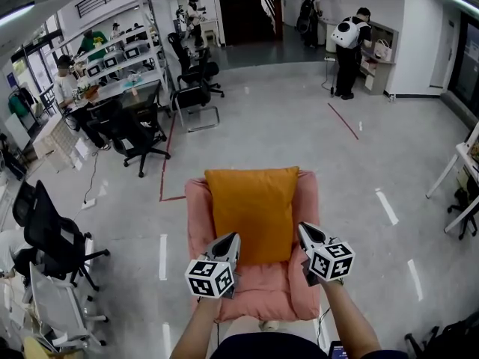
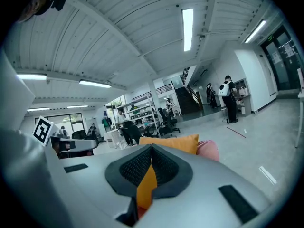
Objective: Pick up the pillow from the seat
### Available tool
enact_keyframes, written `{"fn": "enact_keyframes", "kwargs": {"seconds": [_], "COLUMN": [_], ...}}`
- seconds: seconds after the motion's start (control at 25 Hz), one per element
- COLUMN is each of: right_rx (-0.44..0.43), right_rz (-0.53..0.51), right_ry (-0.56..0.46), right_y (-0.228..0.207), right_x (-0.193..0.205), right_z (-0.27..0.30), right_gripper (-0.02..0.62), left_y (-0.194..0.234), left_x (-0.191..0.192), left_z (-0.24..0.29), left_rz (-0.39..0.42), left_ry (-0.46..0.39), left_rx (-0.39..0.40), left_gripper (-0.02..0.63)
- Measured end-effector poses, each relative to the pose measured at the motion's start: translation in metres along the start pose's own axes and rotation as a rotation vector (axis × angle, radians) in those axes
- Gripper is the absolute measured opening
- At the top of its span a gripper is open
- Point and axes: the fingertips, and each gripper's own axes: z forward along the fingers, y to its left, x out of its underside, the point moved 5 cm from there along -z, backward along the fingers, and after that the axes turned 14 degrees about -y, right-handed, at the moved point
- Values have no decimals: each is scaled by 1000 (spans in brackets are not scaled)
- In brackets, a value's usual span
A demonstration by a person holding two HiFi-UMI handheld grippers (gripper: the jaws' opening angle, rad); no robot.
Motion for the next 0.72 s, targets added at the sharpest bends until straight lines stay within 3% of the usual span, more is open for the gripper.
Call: {"fn": "enact_keyframes", "kwargs": {"seconds": [0.72], "right_rx": [38], "right_rz": [13], "right_ry": [58], "right_y": [-16], "right_x": [19], "right_z": [69], "right_gripper": [20], "left_y": [63], "left_x": [15], "left_z": [55], "left_rz": [-41], "left_ry": [76], "left_rx": [9], "left_gripper": [5]}}
